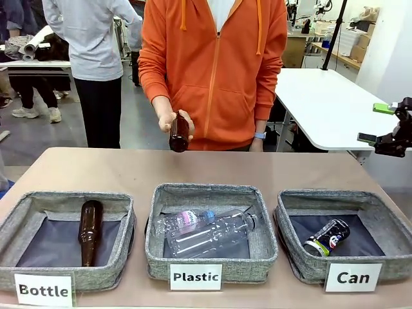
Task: Sort the can waste into the basket.
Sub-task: Pick up the can waste from the table and place it in the right Fabric basket.
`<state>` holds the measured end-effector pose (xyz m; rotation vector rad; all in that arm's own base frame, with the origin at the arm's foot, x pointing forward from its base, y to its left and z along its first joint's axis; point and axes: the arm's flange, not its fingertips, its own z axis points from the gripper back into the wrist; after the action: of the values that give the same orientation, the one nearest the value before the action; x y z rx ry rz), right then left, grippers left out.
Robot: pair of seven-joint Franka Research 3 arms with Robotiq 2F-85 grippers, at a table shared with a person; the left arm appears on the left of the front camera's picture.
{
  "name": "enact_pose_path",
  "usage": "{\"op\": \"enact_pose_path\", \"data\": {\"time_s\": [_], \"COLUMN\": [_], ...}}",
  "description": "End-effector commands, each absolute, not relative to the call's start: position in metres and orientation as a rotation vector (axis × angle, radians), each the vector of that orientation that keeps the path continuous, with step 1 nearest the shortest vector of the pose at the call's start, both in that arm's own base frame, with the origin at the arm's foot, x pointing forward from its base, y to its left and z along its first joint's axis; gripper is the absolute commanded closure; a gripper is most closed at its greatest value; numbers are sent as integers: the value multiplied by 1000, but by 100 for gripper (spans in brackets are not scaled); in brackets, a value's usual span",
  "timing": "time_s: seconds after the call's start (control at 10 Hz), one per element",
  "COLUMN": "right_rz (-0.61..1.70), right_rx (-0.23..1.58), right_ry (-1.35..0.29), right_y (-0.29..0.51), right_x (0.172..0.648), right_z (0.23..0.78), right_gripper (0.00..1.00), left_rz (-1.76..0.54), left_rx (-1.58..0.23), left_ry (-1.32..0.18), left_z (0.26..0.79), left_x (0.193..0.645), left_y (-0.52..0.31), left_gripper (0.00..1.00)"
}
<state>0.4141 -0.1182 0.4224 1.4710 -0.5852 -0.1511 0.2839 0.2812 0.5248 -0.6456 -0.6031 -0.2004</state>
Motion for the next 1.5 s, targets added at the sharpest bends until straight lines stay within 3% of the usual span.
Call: {"op": "enact_pose_path", "data": {"time_s": [0.0,0.4,0.6,1.0,1.4], "right_rz": [-138,-138,-138,-138,-138], "right_rx": [1472,1472,1472,1472,1472], "right_ry": [-578,-578,-578,-578,-578], "right_y": [-119,-119,-119,-119,-119], "right_x": [412,412,412,412,412], "right_z": [424,424,424,424,424], "right_gripper": [0,0,0,0,0], "left_rz": [-352,-696,-708,-394,-319], "left_rx": [-648,-450,-533,-688,-742], "left_ry": [-590,-429,-436,-712,-720], "left_z": [522,530,556,537,512], "left_x": [294,341,333,243,245], "left_y": [260,124,175,348,363], "left_gripper": [73,73,73,73,73]}}
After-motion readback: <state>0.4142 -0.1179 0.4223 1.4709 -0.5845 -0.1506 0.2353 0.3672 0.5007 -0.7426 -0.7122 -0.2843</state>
